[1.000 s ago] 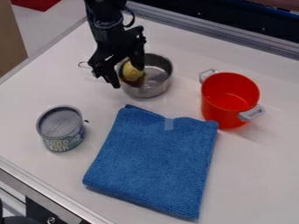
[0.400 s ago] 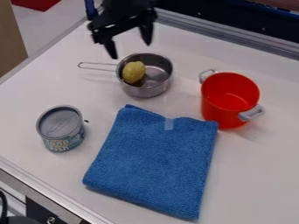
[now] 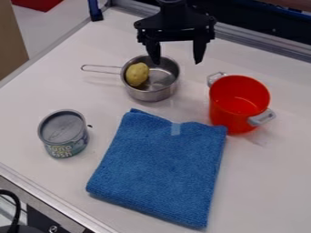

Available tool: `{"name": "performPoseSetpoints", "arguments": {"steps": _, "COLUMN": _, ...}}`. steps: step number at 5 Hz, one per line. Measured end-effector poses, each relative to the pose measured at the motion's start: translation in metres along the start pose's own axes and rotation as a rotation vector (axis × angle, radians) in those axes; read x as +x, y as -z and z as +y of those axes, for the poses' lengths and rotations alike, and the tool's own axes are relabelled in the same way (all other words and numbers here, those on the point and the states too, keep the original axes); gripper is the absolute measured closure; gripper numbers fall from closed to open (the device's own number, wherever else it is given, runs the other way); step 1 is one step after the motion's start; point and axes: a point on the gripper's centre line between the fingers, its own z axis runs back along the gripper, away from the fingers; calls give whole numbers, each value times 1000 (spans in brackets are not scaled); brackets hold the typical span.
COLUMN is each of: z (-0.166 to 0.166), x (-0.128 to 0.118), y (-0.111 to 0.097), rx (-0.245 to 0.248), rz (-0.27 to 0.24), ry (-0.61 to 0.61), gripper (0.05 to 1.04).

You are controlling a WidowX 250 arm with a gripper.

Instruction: Move the silver pot in the left side of the red pot

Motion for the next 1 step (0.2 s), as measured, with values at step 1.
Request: {"name": "performPoseSetpoints", "arguments": {"steps": 1, "z": -6, "x": -8, "y": 4, "rx": 6, "rz": -5, "ry": 78, "gripper": 87}}
